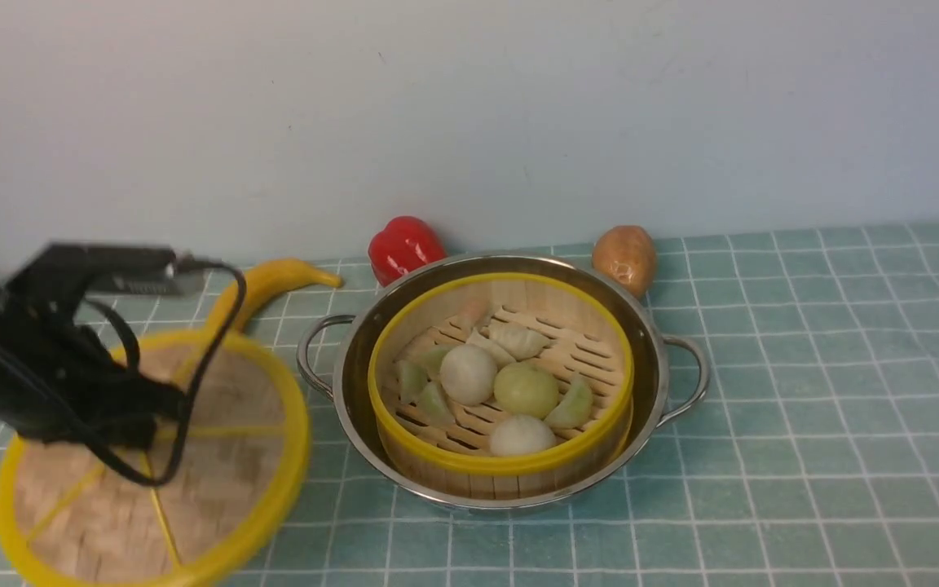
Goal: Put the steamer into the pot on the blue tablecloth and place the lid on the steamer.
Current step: 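Grasp the bamboo steamer lid lying on the table by its centre knob, then place the yellow bamboo steamer lid onto the steamer in the pot with the left gripper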
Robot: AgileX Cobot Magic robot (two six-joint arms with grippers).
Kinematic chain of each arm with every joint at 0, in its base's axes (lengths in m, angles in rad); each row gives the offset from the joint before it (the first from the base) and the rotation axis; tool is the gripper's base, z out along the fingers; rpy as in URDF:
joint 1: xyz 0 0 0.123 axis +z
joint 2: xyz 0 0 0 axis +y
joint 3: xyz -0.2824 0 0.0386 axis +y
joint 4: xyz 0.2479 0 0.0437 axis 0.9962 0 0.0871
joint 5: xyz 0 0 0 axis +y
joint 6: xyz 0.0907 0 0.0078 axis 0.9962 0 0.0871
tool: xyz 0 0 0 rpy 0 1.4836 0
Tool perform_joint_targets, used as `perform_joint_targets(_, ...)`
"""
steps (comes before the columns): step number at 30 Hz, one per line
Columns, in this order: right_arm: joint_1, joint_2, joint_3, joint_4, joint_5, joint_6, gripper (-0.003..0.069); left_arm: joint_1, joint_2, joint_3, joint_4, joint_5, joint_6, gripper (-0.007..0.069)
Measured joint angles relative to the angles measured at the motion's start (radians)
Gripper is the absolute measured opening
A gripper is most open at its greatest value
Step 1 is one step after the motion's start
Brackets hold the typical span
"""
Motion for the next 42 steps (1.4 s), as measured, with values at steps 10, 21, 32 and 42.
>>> perform_joint_targets(10,0.000,0.000,0.000,0.000,0.000,0.000,0.0240,-0.201,0.054,-0.320,-0.001,0.108,0.299,0.0116)
perform_joint_targets(21,0.000,0.000,0.001,0.000,0.000,0.000,0.0240,-0.540,0.293,-0.399,-0.031,-0.083,0.528,0.0116)
perform_joint_targets(32,0.000,0.000,0.001,0.000,0.000,0.000,0.0240,-0.563,0.391,-0.454,0.002,-0.105,0.526,0.0116)
perform_joint_targets(42,0.000,0.000,0.001,0.000,0.000,0.000,0.0240,-0.563,0.391,-0.454,0.022,-0.124,0.513,0.0116)
